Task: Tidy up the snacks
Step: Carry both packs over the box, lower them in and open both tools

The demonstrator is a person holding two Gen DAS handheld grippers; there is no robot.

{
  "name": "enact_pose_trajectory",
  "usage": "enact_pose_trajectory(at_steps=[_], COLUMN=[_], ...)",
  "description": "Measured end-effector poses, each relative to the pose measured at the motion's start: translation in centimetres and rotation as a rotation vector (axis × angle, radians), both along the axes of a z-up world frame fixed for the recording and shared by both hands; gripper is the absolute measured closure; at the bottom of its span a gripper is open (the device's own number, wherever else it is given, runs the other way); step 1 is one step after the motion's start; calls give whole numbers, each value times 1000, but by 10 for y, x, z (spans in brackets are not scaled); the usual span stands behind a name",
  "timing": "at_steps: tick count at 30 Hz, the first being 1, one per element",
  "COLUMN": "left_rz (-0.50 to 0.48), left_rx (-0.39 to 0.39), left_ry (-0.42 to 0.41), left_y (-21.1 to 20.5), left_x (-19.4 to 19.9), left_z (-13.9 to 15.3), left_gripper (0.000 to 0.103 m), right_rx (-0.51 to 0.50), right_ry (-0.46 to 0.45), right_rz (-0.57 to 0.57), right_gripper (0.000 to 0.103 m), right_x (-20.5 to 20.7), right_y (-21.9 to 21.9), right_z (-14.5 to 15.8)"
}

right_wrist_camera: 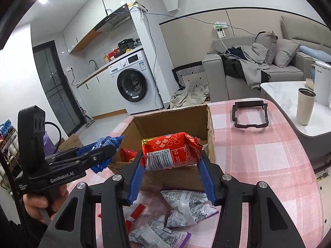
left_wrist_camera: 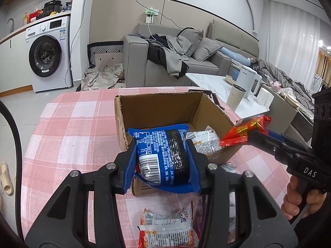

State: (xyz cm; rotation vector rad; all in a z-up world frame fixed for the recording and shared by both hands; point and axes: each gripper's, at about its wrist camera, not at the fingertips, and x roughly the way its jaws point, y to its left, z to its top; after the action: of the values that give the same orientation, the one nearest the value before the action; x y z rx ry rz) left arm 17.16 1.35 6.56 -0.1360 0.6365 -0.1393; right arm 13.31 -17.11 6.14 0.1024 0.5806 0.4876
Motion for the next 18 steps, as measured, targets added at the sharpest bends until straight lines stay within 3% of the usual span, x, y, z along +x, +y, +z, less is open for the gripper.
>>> enact_pose_trajectory(at_steps=[18], left_rz=[5], left_rx=[4], left_ry=[17], left_y=[1], left_x=[40], left_z=[-12], left_gripper=[62], right_rx=[-16], right_ry=[21], right_rz=[14], right_gripper=[52], right_x=[27], right_y=[19], right_z=[-5])
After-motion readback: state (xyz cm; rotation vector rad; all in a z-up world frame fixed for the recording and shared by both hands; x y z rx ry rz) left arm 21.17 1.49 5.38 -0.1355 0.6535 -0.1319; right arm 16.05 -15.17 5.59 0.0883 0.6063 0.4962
